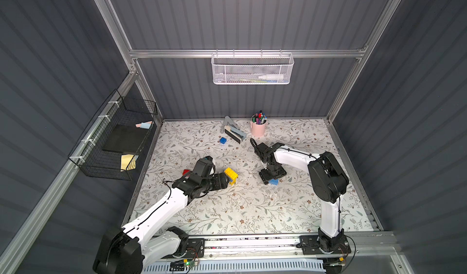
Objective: Assemble a spoon with lego
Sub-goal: Pick up the lego brick from the center of the board.
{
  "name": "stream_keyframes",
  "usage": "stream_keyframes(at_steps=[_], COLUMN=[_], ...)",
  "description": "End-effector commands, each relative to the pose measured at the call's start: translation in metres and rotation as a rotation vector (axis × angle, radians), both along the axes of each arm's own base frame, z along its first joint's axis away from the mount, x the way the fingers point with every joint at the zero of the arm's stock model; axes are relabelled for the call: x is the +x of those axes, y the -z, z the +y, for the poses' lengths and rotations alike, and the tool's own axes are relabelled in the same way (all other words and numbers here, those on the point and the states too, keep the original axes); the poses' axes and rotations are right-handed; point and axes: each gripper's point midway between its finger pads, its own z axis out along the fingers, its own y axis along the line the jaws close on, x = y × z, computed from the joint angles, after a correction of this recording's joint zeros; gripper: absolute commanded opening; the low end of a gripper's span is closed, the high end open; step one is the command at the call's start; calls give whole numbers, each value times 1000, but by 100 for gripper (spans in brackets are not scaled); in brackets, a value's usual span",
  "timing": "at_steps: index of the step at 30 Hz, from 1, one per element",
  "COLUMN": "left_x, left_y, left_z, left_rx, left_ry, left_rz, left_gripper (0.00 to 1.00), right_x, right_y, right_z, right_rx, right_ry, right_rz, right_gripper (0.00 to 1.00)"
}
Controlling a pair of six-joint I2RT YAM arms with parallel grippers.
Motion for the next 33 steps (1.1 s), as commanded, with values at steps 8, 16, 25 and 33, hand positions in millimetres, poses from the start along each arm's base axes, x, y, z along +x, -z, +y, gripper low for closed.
stream_keyframes(at_steps=[8, 16, 25, 33], left_x=[-22, -34, -62, -83], left_y=[-48, -110, -132, -107], left_z=[23, 45, 84, 85], left_rx=[11, 1, 73, 9], left_ry=[-29, -90, -196, -226], left_rz=[-59, -174, -164, -80], left_gripper=[96, 99, 99, 99], right_x=[2, -12, -19, -27], right_y=[8, 7, -4, -58], right_z=[-14, -17, -16, 15], right_rx=[64, 90, 115, 201], right_ry=[80, 112, 127, 31], right_rz=[42, 58, 40, -55], right_gripper=[65, 56, 33, 24])
